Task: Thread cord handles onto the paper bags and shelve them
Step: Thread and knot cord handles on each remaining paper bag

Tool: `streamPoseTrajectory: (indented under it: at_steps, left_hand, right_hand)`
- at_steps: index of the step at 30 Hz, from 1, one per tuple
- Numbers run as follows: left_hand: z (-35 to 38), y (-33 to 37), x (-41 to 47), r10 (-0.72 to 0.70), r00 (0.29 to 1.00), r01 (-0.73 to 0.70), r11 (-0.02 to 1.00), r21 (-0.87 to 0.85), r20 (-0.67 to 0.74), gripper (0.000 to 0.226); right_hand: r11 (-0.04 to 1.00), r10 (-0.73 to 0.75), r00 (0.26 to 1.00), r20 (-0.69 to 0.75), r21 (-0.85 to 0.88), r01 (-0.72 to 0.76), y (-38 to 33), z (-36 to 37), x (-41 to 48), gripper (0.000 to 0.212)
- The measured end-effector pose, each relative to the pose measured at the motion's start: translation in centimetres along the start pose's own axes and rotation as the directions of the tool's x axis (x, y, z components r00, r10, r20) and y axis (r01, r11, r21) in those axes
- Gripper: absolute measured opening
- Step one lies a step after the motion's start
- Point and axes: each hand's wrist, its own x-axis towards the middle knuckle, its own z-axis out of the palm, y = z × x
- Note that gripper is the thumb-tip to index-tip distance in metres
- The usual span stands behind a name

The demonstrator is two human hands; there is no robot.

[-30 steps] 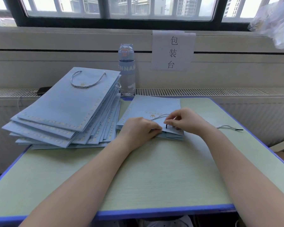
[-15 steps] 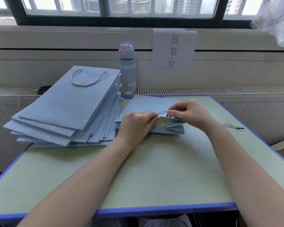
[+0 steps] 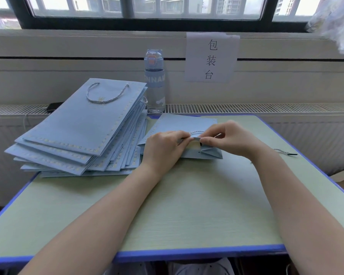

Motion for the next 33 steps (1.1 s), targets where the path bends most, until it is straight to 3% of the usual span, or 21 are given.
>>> streamPoseTrajectory:
  at_steps: [4,7,9,11,14,20,24,30,33]
  left_hand:
    - [-0.4,-0.2,0.4,0.102,0.989,-0.108,0.993,-0.055,-0.112,0.015]
    - [-0.6,0.2,0.9,0.189,0.967,-0.2,0.978,-0.05,-0.172,0.007]
    - [-0.4,1.3,0.7,0.061,0.99,-0.075,0.991,-0.111,-0.125,0.008]
    - [-0.2,2.4,0.4,-0.141,0.99,0.143,0.976,-0.163,0.023,0.015]
    - [-0.1,3.0,0.4,-0.35,0.906,0.402,0.888,-0.224,0.238,0.019]
    - [-0.2,3.0,0.5,-0.461,0.828,0.551,0.774,-0.312,0.32,0.014]
    - [-0.1,2.7,0.6,-0.452,0.839,0.533,0.795,-0.291,0.303,0.013]
    - [-0.4,2.1,0.3,-0.258,0.936,0.3,0.94,-0.161,0.239,0.013]
    - [-0.4,2.0,0.1,-0.226,0.964,0.251,0.948,-0.195,0.142,0.011]
  right_hand:
    - [0.991,-0.113,0.978,-0.174,-0.091,0.098,-0.2,0.8,0.4,0.015]
    - [0.994,-0.111,0.954,-0.279,-0.05,0.102,-0.6,1.0,0.3,0.02]
    - [0.996,-0.081,0.944,-0.319,0.004,0.087,-0.9,1.2,0.2,0.021]
    - [0.996,-0.055,0.938,-0.343,0.053,0.077,-1.0,1.4,0.3,0.022]
    - [0.994,-0.024,0.938,-0.346,0.092,0.06,-0.9,1.5,0.4,0.025]
    - [0.992,-0.058,0.948,-0.314,0.089,0.091,-1.2,2.1,0.5,0.016]
    - [0.987,-0.084,0.938,-0.335,0.1,0.124,-1.2,2.3,0.6,0.015]
    - [0.985,-0.031,0.902,-0.43,0.142,0.101,-1.2,2.4,0.7,0.009]
    - [0.979,0.005,0.917,-0.398,0.19,0.078,-0.7,1.4,0.6,0.007]
